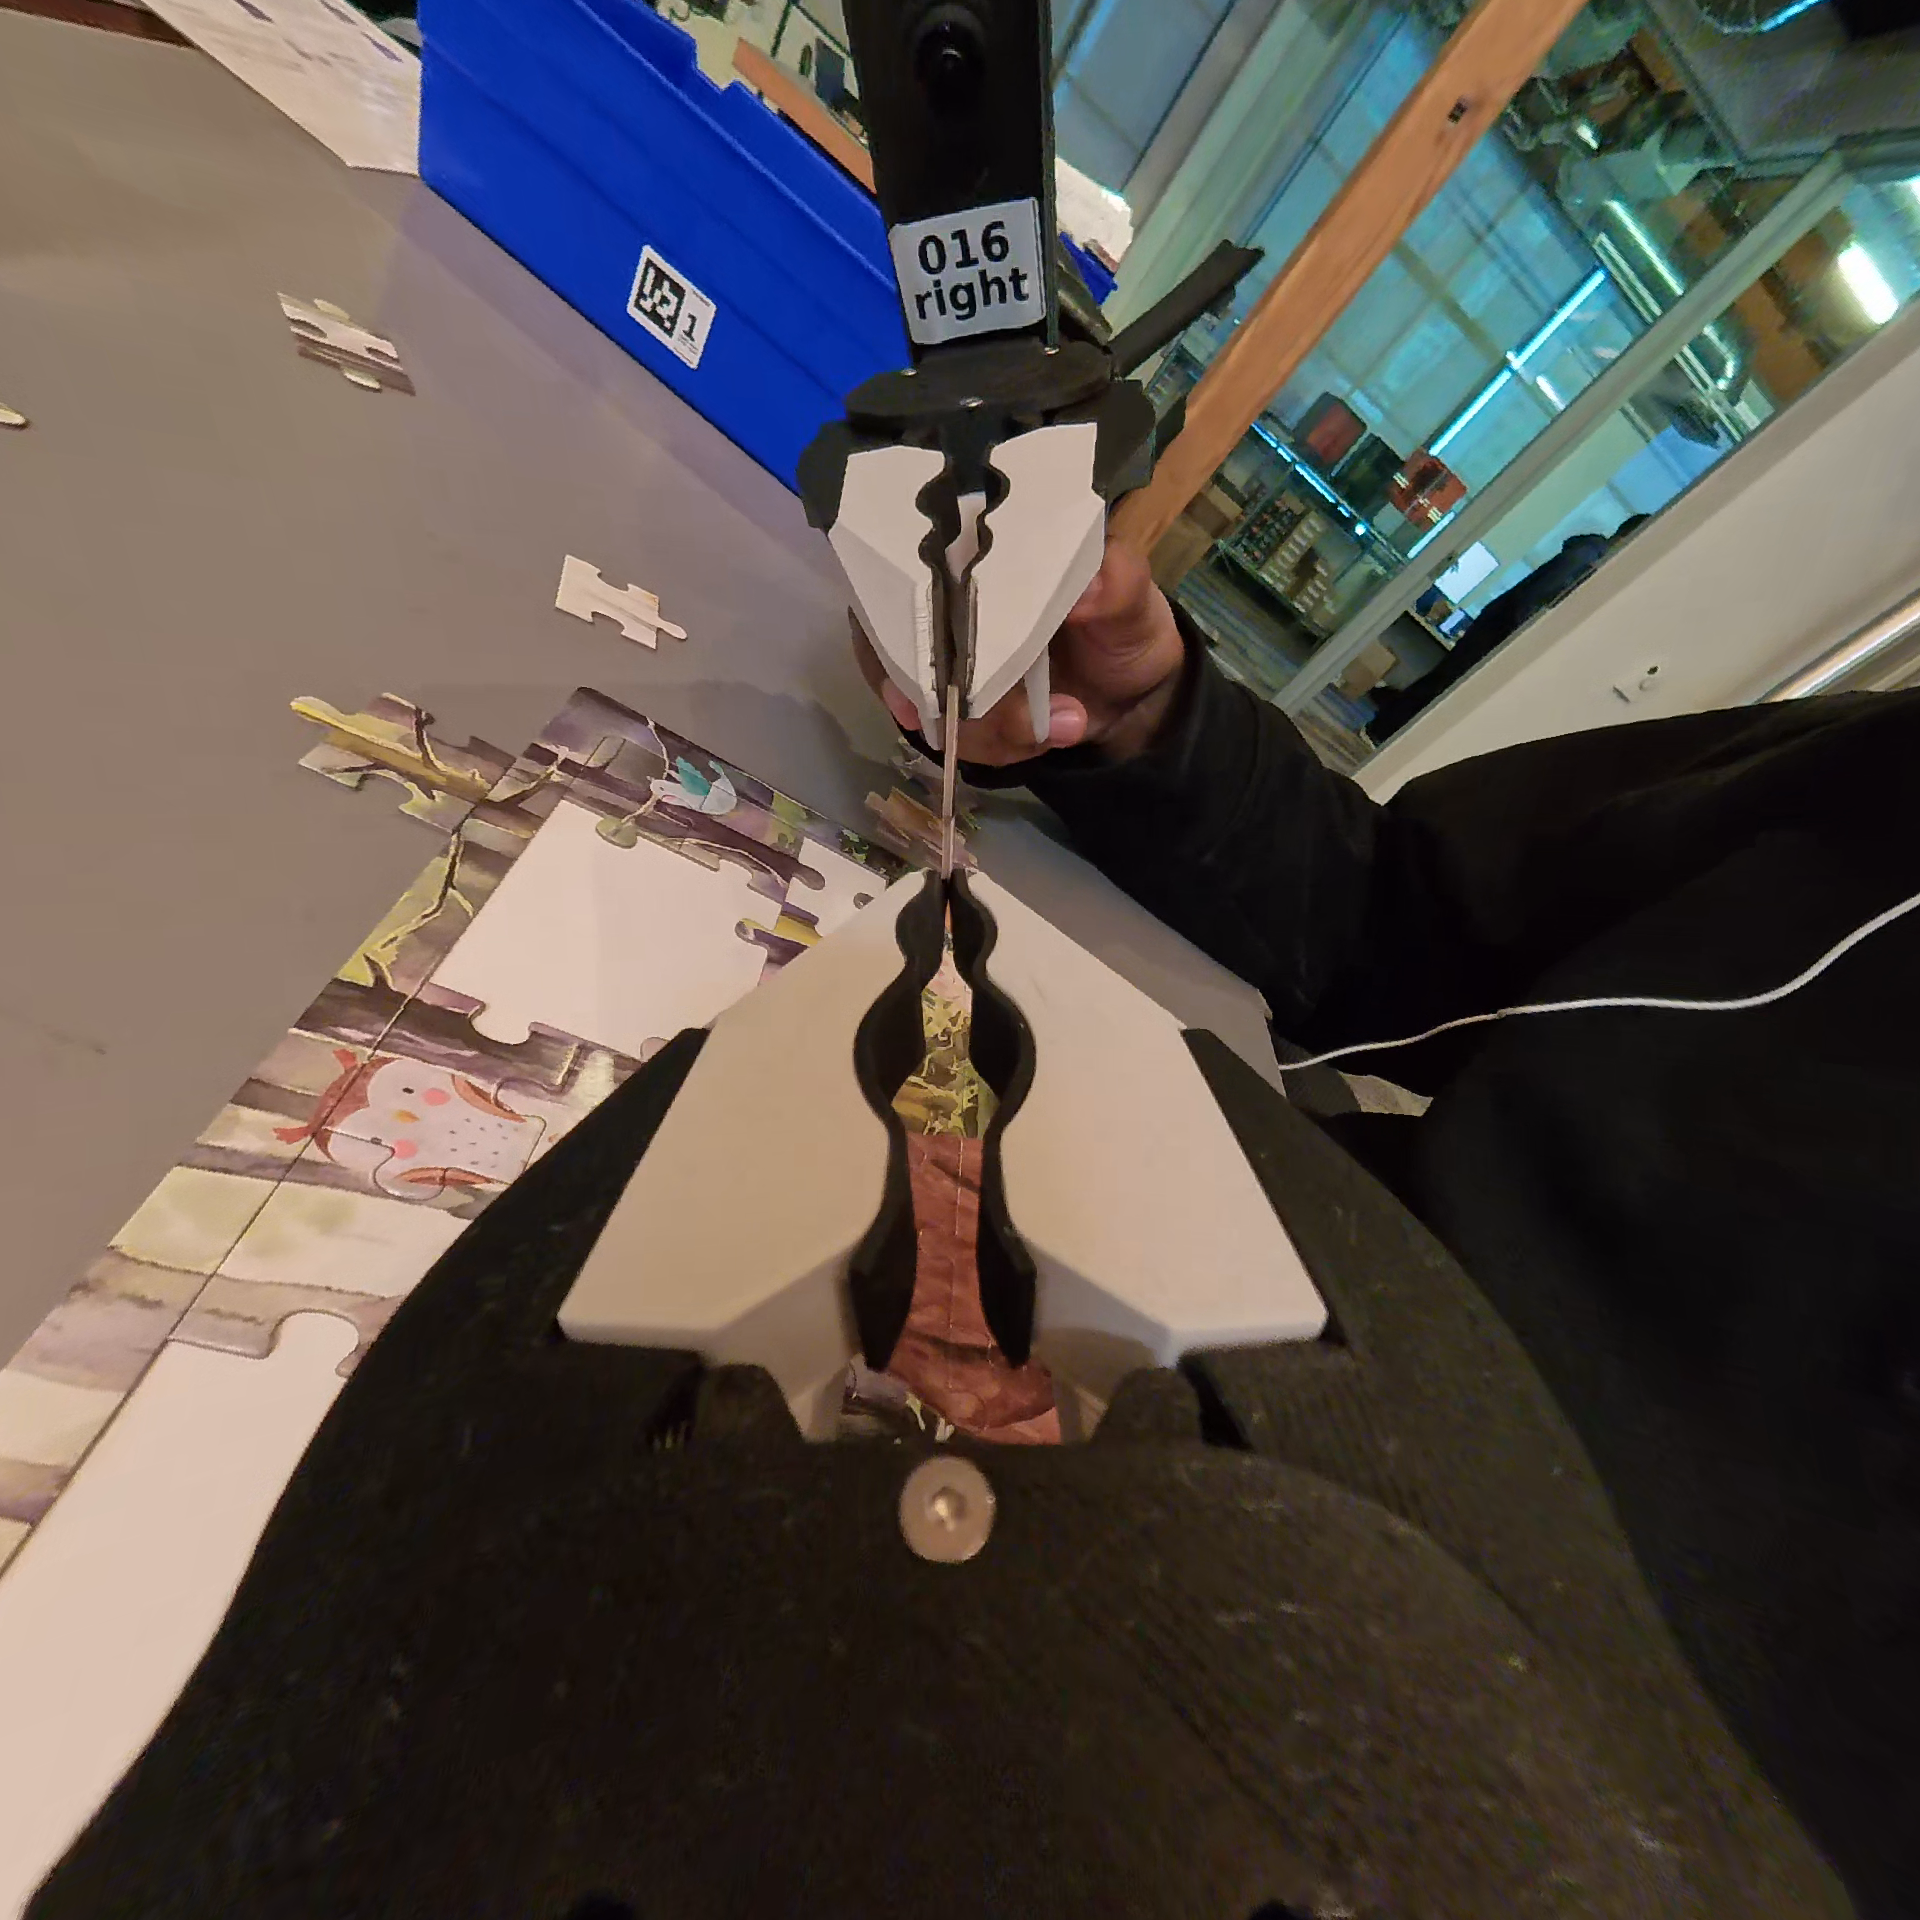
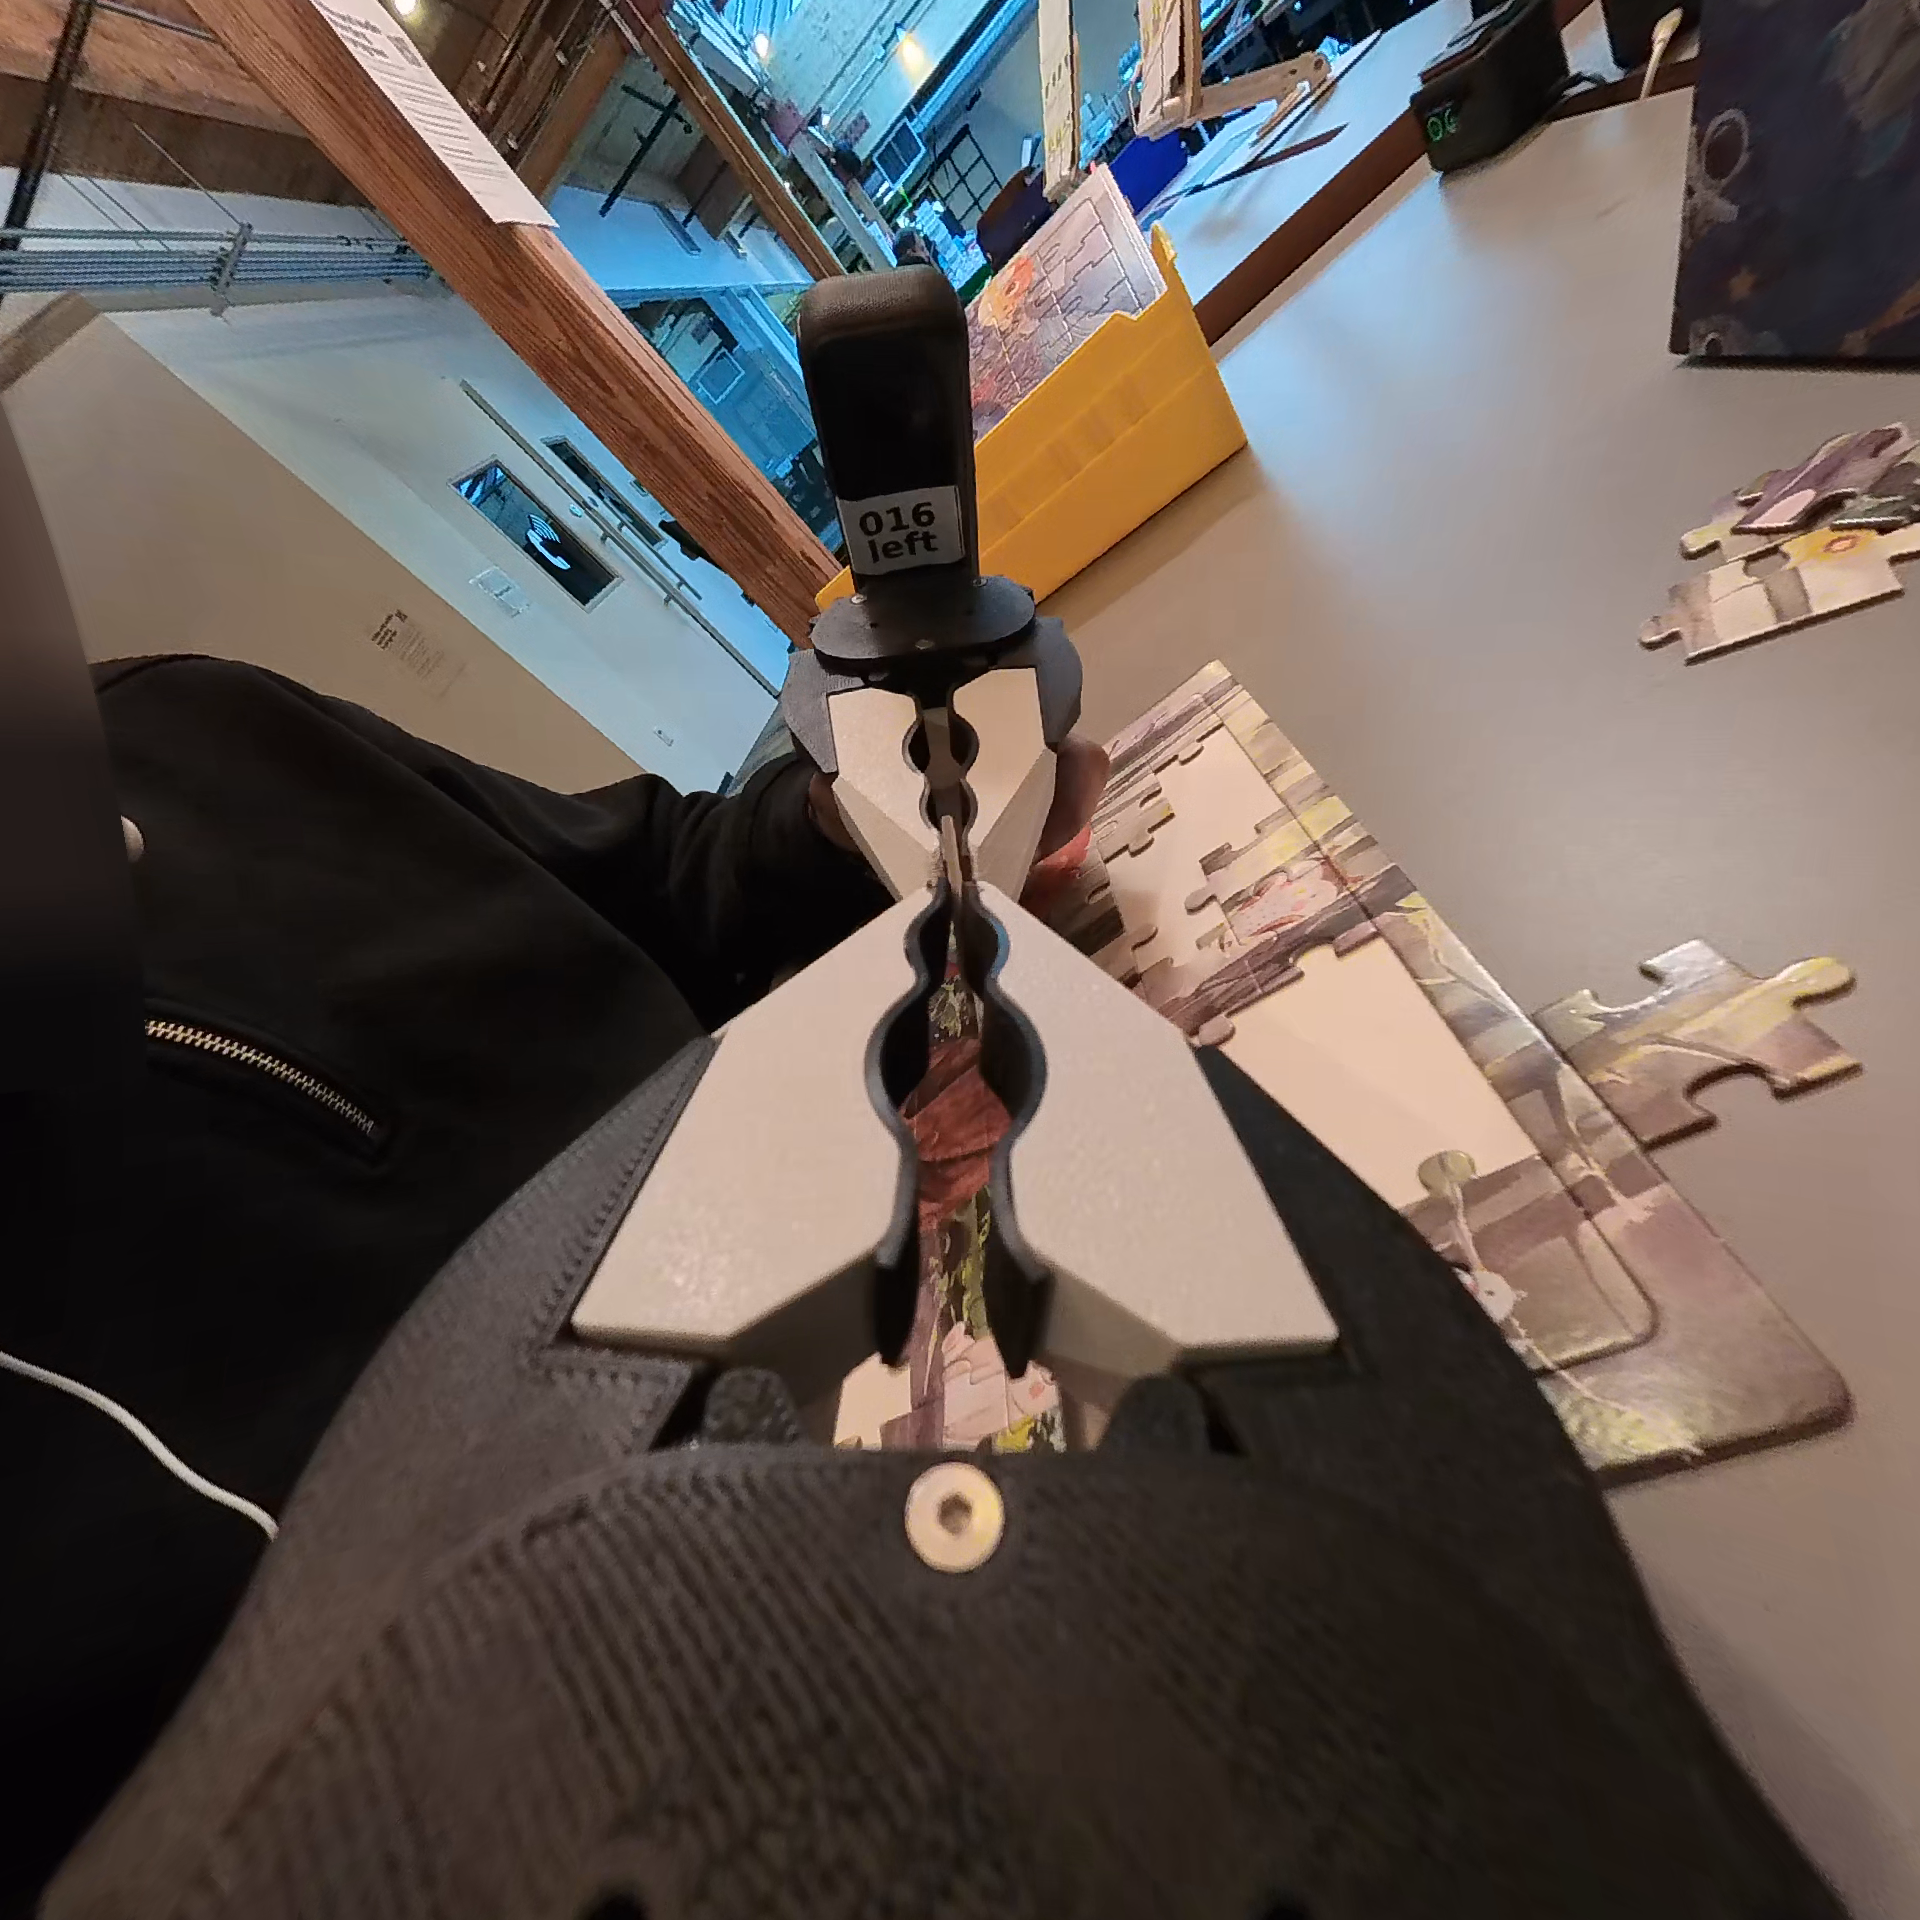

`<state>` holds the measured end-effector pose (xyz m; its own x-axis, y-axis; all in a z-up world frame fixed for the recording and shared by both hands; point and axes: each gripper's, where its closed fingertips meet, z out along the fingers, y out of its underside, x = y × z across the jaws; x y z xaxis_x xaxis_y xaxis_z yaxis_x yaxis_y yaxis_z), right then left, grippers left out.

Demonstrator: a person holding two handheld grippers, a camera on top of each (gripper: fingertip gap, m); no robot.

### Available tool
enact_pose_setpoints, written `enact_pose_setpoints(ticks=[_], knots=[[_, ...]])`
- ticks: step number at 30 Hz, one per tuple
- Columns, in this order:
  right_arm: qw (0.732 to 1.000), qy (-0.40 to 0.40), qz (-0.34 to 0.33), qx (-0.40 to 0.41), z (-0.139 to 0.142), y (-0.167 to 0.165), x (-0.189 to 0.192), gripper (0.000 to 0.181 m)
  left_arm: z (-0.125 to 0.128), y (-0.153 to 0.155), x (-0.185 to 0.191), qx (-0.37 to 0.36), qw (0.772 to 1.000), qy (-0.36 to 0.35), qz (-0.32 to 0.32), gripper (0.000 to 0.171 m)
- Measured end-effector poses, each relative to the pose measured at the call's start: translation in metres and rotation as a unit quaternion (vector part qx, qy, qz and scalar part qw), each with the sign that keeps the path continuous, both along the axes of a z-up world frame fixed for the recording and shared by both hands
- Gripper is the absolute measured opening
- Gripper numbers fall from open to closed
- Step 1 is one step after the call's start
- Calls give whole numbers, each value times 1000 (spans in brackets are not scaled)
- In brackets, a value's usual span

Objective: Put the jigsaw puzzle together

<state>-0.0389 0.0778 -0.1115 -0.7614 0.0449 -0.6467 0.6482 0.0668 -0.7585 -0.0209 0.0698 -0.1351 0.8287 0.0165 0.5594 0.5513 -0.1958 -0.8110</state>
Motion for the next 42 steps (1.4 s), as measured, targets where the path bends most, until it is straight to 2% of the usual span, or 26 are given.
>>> enact_pose_setpoints(ticks=[17,27,34,42], knots=[[1000,2,-2,6,-1,0,0,0,-4,1,4,-8,1000,4,-7,0],[1000,-3,-30,3,3,11,-10,0,-5,0,1,-10,1000,6,0,1],[997,-3,-83,-3,11,35,-27,0,-5,0,-1,-11,1000,9,5,2],[995,-12,-93,20,1,35,-31,0,-6,0,-1,-12,1000,9,6,3]])
